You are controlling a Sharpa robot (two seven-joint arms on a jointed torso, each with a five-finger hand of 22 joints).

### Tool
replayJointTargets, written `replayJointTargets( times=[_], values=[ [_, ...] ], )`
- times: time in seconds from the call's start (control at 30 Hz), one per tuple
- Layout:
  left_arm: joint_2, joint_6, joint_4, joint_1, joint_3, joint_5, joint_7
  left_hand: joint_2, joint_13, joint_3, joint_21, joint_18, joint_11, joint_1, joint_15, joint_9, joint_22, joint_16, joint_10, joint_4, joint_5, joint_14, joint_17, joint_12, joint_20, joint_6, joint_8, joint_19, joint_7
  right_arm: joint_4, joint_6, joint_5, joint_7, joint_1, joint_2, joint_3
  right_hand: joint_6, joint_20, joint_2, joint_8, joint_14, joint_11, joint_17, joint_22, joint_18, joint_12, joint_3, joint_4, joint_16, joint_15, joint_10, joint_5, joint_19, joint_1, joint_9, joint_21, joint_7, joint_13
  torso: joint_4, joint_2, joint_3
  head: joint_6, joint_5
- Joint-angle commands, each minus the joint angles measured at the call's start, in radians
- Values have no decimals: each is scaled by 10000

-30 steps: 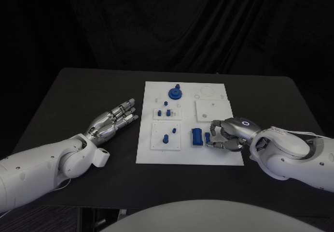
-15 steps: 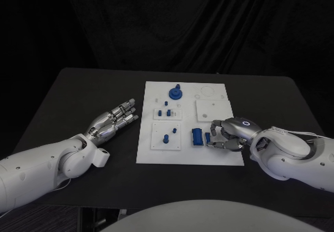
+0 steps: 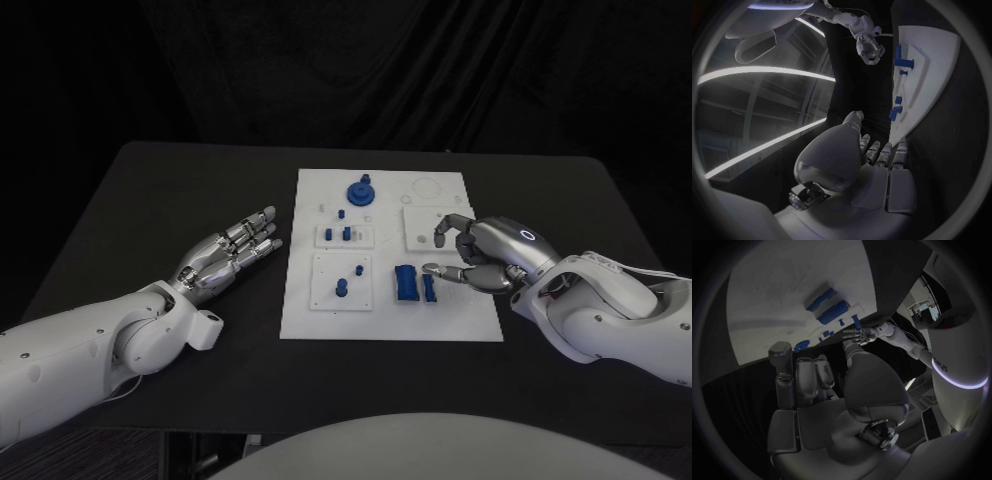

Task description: Assemble the parts on the task board

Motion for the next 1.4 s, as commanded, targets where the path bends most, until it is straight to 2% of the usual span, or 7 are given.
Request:
replayJointTargets(
  times=[0.03, 0.07, 0.2, 0.53, 0.97, 1.07, 1.4],
  values=[
    [-83, -567, 137, -9, 9, -178, 731, -61, 39, 16, 56, 155, 66, 48, -60, 20, 0, -36, 157, -83, 98, -22, -16, 105, 17, 130, 59, 54, -4, 17, -1234, 566, 1084, 131, -16, 4, -316, 1, -1335, -598, -1178, 91, -935, 411, 211, -2311, 4667, 270, -865, -5, -3113, 729, -1283, 1493, -545, -1596, 116, -766, -5, -8, 2, 0, -40],
    [-120, -654, 185, -6, 9, -249, 776, -63, 44, 17, 53, 157, 78, 46, -68, 17, -10, -36, 174, -83, 109, -22, -16, 117, 14, 118, 55, 48, -5, 1, -1326, 622, 1187, 177, -5, 4, -53, 140, -2483, -329, -1209, 252, -1033, 481, 163, -2652, 7704, 42, -857, 298, -3236, 176, -1374, 91, -528, -1712, 396, -1208, -16, -17, 6, 0, -36],
    [-247, -969, 383, 41, 9, -401, 921, -106, 68, 26, 61, 200, 155, 67, -166, 30, -9, -33, 279, -95, 214, -16, -13, 208, -31, 250, 75, 57, 4, -116, -1686, 928, 1604, 337, 97, 6, -725, 353, -2552, 539, -2558, 536, -2684, 315, 477, -4030, 10503, -2654, -1992, 384, -5391, -37, -2596, -1923, -290, -2977, 518, -2634, -8, -21, 4, 0, -51],
    [-392, -1506, 716, 387, 10, -482, 1104, -137, 91, 32, 56, 266, 183, 89, -306, 49, -36, -35, 391, -48, 341, -20, -15, 327, -94, 451, 107, 42, 72, -705, -2022, 2282, 2355, 688, 591, 7, -865, 330, -2325, 658, -2926, 557, -3190, 307, 513, -4303, 11559, -3804, -2240, 386, -5693, -50, -3095, -2294, -782, -1862, 518, -3214, -31, -198, 107, 0, -57],
    [-407, -1694, 834, 1009, 9, -490, 1116, -118, 94, 53, 48, 278, 180, 103, -343, 44, -55, -36, 403, -23, 357, -22, -16, 353, -110, 447, 100, 26, 107, -1803, -1833, 4654, 3255, 736, 1657, 1, -1598, 1025, -1963, 502, -4550, 1208, -4809, -313, 480, -4475, 7962, -2360, -2955, 1100, -7508, -168, -3794, -1986, -1781, -2680, 1006, -3749, -77, -814, 336, 0, 10],
    [-303, -1625, 718, 1049, 9, -451, 1111, -112, 93, 59, 48, 281, 184, 107, -347, 42, -56, -36, 400, -18, 350, -22, -16, 355, -112, 441, 97, 25, 115, -2030, -1868, 4939, 3473, 717, 1829, 0, -1685, 1139, -971, 618, -4567, 1193, -5234, -1166, 519, -3862, 853, 32, -2695, 1120, -7839, 21, -3064, 559, -2779, -3841, 995, -4263, -91, -921, 355, 0, -10],
    [72, -1418, 259, 1074, 9, -193, 1158, -102, 82, 70, 39, 294, 213, 66, -325, 26, -84, -36, 342, 125, 93, -22, -16, 376, -84, 368, 51, 3, 162, -2648, -2060, 5713, 4824, 591, 2137, -1, -1202, 1039, -175, 1936, -4539, 1085, -5404, -1076, 534, -3252, 146, 173, -2318, 1021, -7761, -21, -2790, 211, -2754, -4125, 814, -4733, -273, -1525, 587, 0, 199]
  ],
)
